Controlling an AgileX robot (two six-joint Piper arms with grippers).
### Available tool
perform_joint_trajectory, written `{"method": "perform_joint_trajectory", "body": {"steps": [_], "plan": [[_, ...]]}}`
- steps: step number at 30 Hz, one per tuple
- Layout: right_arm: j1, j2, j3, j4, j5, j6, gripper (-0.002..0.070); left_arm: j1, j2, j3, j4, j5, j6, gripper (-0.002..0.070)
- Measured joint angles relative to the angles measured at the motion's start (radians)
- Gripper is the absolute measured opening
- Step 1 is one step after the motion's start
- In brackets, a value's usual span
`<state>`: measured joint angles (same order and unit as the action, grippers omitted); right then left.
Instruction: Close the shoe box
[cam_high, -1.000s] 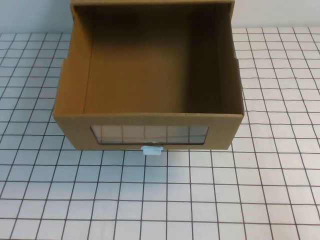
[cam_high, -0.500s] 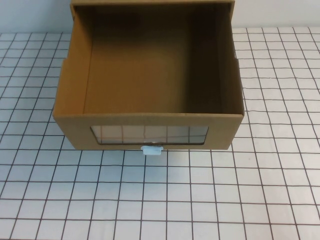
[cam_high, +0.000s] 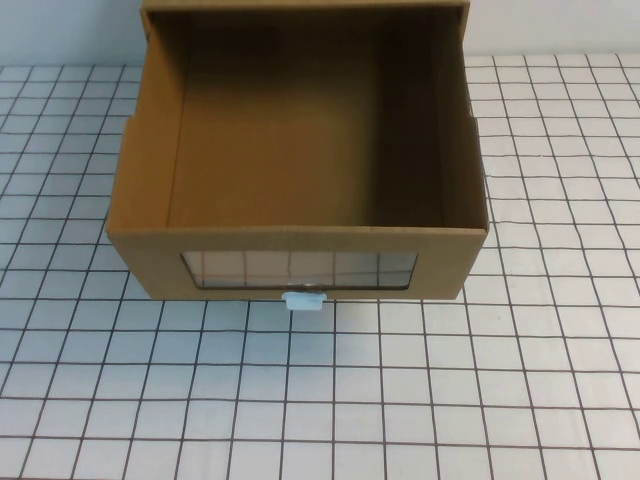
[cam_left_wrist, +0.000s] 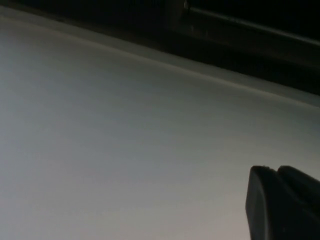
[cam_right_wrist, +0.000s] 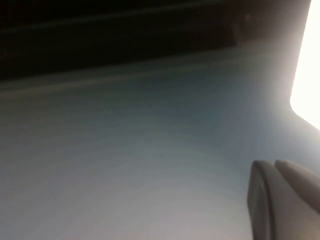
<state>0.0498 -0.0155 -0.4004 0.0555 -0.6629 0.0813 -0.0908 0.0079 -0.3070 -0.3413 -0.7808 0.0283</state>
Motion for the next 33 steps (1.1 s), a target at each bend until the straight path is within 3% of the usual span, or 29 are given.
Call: {"method": "perform_joint_trajectory", "body": {"steps": [5, 9, 21, 28, 33], "plan": [[0.0, 0.077, -0.182, 0.038, 0.024, 0.085, -0.0013, 0.0, 0.13, -0.22, -0.019, 0.122, 0.0, -0.0005], [0.0, 0.189, -0.368, 0.042, 0.194, 0.122, -0.0013, 0.0, 0.267, -0.413, -0.016, 0.325, 0.0, -0.0005], [0.0, 0.711, -0.865, 0.069, 1.117, 0.129, -0.0013, 0.0, 0.822, -0.96, 0.002, 1.198, 0.003, -0.0005], [0.0, 0.931, -0.884, 0.08, 1.39, 0.019, -0.0013, 0.0, 1.019, -1.005, -0.019, 1.238, 0.02, -0.0005], [0.0, 1.022, -0.884, 0.205, 1.489, -0.019, -0.0013, 0.0, 1.157, -1.089, -0.063, 1.333, 0.161, -0.0005]]}}
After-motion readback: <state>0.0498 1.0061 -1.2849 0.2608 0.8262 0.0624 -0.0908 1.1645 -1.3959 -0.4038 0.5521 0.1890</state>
